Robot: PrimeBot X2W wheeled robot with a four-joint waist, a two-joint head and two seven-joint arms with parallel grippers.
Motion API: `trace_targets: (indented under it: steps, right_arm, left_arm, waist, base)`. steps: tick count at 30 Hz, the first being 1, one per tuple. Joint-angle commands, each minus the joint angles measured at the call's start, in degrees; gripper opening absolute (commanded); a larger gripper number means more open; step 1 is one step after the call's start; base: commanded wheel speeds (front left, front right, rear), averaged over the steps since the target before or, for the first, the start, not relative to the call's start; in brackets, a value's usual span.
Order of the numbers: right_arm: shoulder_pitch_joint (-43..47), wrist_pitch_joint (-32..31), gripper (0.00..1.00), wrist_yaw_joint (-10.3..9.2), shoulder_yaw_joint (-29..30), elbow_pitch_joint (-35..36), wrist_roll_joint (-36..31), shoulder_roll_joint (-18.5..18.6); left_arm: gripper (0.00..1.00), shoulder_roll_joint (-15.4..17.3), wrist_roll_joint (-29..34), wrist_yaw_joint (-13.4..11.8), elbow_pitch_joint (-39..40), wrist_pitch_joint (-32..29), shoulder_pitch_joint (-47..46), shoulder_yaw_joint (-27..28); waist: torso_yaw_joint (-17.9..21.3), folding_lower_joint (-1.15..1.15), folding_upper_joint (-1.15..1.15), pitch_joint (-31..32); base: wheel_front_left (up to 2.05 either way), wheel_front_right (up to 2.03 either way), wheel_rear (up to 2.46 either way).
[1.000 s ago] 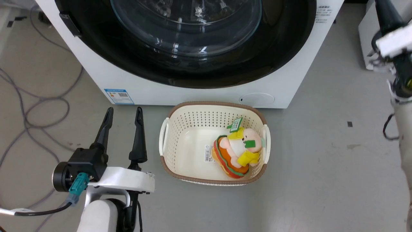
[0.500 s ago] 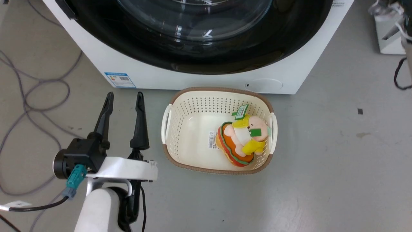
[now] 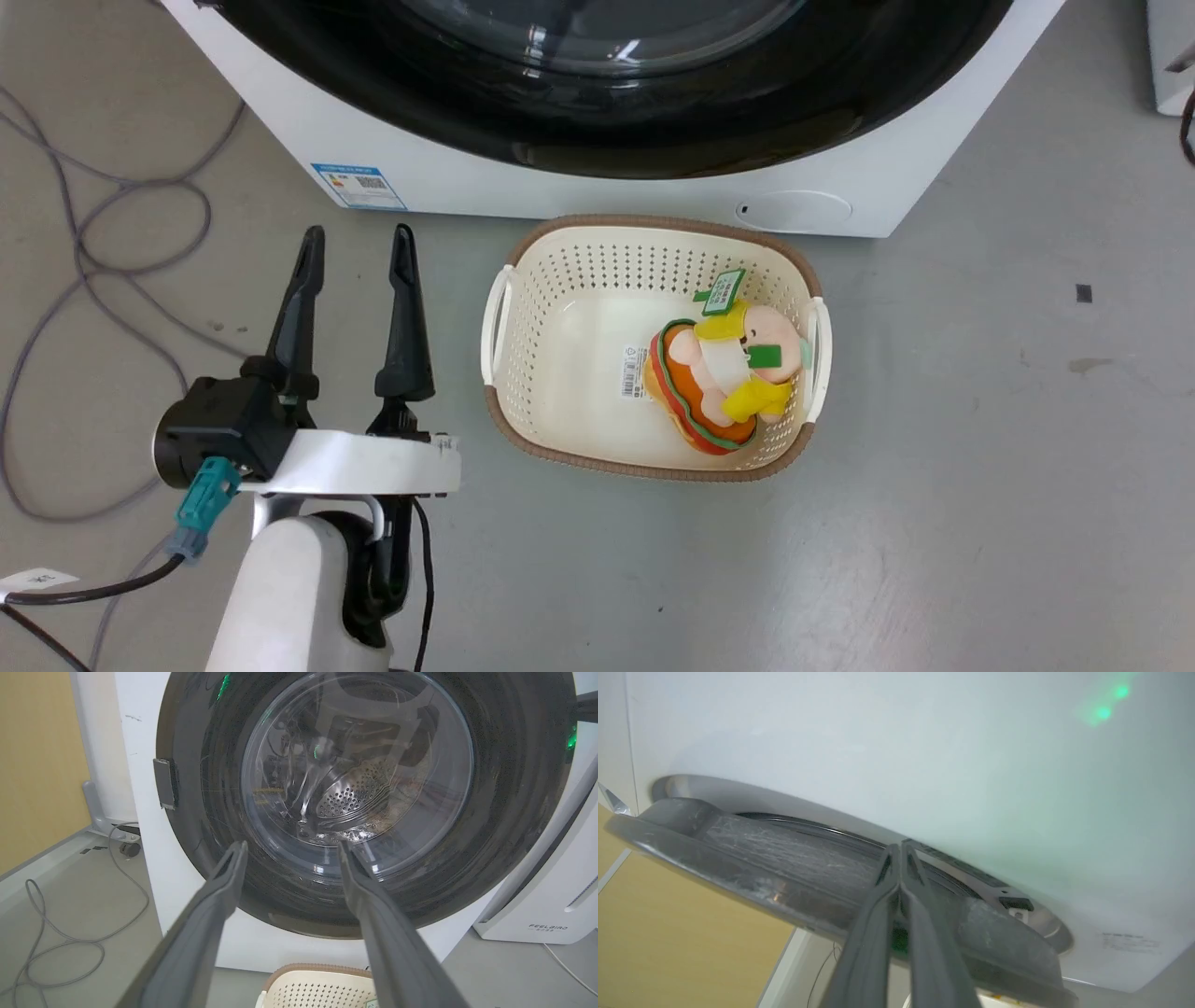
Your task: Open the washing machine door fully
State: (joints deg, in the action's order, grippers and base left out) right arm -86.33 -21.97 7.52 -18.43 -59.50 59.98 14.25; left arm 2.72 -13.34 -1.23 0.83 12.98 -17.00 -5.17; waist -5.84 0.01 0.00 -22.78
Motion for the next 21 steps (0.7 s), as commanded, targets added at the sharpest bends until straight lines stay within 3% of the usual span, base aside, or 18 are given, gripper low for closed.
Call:
trace_targets:
  steps: [1, 12, 21]
  right_arm:
    - [-3.16, -0.89, 0.0, -0.03, -0.93, -1.83, 1.64, -0.21]
    - [-8.89, -11.06, 0.0, -0.03, -4.68, -5.79, 7.25, 0.75]
    - [-5.01, -17.58, 0.0, -0.03, -5.38, -2.49, 8.47, 1.88]
  left_arm:
    - [1.0, 0.14, -0.52, -0.38, 0.22, 0.64, -1.35, -0.34]
    - [1.0, 0.16, -2.35, -0.85, -0.13, 1.96, -2.75, -1.07]
    - [1.0, 0.16, -2.23, -1.14, -0.19, 2.02, -2.09, -1.14]
  waist:
    - [-0.23, -0.01, 0.0, -0.51]
    - [-1.15, -0.01, 0.0, -1.64]
    - [-0.93, -0.01, 0.0, -0.3]
  base:
    - [0.0, 0.0, 0.0]
    - [0.0, 0.0, 0.0]
    - [0.0, 0.0, 0.0]
